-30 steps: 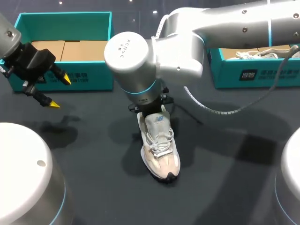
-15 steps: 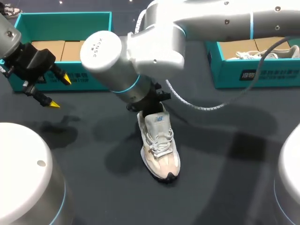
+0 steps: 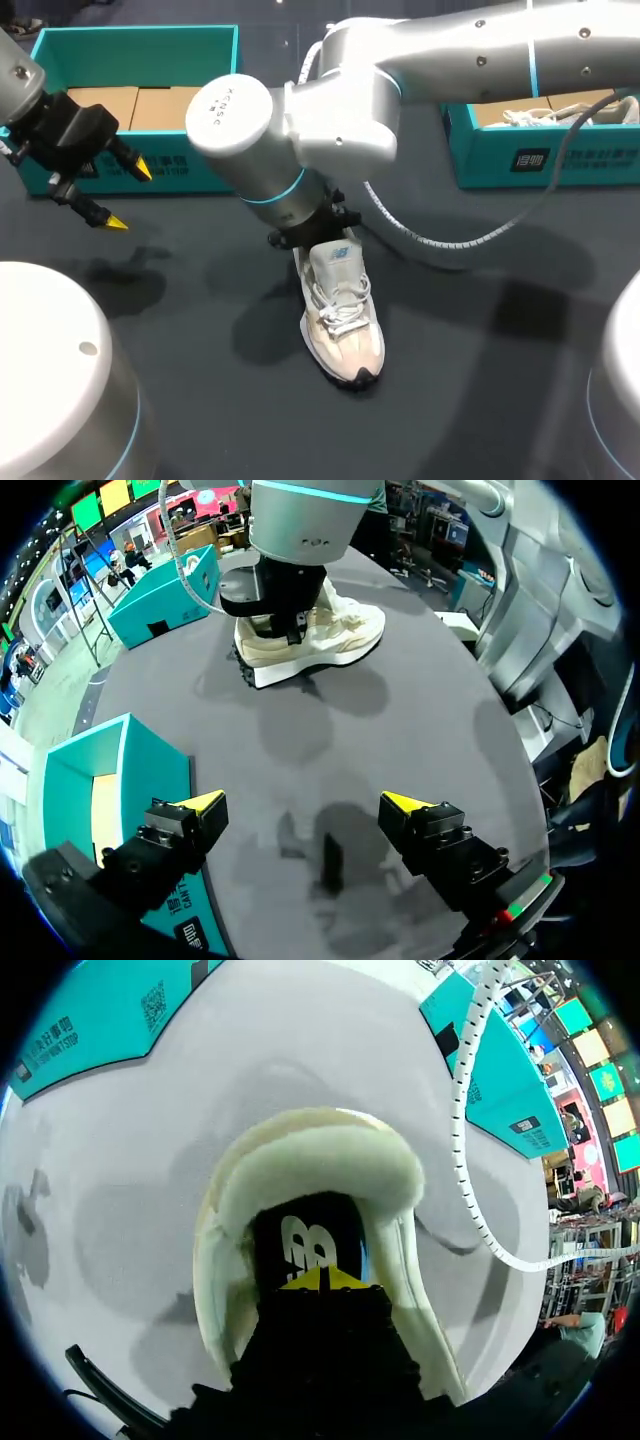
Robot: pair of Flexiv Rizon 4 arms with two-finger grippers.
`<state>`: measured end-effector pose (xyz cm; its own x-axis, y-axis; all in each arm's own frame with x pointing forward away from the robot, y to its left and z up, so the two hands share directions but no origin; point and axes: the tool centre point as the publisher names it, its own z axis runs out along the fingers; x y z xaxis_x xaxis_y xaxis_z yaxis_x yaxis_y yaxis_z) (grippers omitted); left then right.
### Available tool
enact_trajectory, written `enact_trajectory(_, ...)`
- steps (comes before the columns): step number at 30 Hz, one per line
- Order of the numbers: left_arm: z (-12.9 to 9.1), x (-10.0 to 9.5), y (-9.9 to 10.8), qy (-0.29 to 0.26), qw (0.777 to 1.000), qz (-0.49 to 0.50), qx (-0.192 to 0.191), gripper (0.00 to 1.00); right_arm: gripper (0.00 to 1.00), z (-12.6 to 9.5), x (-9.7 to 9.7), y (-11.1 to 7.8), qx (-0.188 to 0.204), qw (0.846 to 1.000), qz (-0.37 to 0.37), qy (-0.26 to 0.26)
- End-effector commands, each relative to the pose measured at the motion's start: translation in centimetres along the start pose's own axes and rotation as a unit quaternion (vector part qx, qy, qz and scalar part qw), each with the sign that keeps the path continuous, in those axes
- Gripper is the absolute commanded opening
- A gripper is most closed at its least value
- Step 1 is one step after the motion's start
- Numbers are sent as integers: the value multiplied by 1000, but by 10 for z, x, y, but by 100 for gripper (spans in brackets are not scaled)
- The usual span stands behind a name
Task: Take the shoe out of the shoebox, open the shoe tongue, remove and reinsert the insole, then place the shoe into the shoebox
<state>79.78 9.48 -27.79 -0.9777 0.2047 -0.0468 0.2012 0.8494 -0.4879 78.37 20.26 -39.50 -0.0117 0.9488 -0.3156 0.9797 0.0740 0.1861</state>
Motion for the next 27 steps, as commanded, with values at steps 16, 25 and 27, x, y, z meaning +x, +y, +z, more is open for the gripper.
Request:
enact_trajectory(16,0,0,0,0,1000,0,-2,100,0,0,-18,21,-43,998,-43,-3)
enact_trajectory(25,0,0,0,0,1000,0,-2,100,0,21,-9,5,-2,999,-48,9)
enact_trajectory(27,0,0,0,0,1000,0,-2,100,0,20,-5,-2,0,998,-50,24)
